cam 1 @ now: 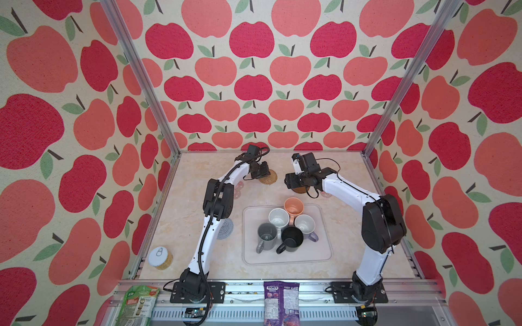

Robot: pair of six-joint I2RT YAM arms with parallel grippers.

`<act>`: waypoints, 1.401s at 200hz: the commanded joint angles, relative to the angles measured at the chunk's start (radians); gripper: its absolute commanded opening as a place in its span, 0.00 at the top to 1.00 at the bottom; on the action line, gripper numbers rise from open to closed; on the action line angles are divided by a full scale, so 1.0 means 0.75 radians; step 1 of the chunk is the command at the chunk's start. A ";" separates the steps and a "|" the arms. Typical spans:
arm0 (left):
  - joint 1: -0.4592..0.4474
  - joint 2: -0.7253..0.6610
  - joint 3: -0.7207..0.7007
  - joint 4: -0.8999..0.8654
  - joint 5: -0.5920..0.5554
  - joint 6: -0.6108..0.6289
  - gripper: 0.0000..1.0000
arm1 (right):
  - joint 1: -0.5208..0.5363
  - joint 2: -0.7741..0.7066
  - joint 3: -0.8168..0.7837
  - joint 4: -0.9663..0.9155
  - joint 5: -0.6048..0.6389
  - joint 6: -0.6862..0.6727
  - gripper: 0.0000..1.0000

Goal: Place cups on coasters
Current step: Move the coaster to the top-center of the table.

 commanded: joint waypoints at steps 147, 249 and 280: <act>-0.107 -0.103 -0.246 0.077 0.095 -0.059 0.76 | -0.047 -0.105 -0.086 0.033 0.018 0.103 0.28; -0.126 -0.113 -0.276 0.098 0.109 -0.068 0.76 | -0.051 -0.089 -0.106 0.049 -0.003 0.142 0.28; -0.117 -0.135 -0.270 0.085 0.087 -0.044 0.76 | -0.052 -0.088 -0.108 0.052 -0.009 0.147 0.28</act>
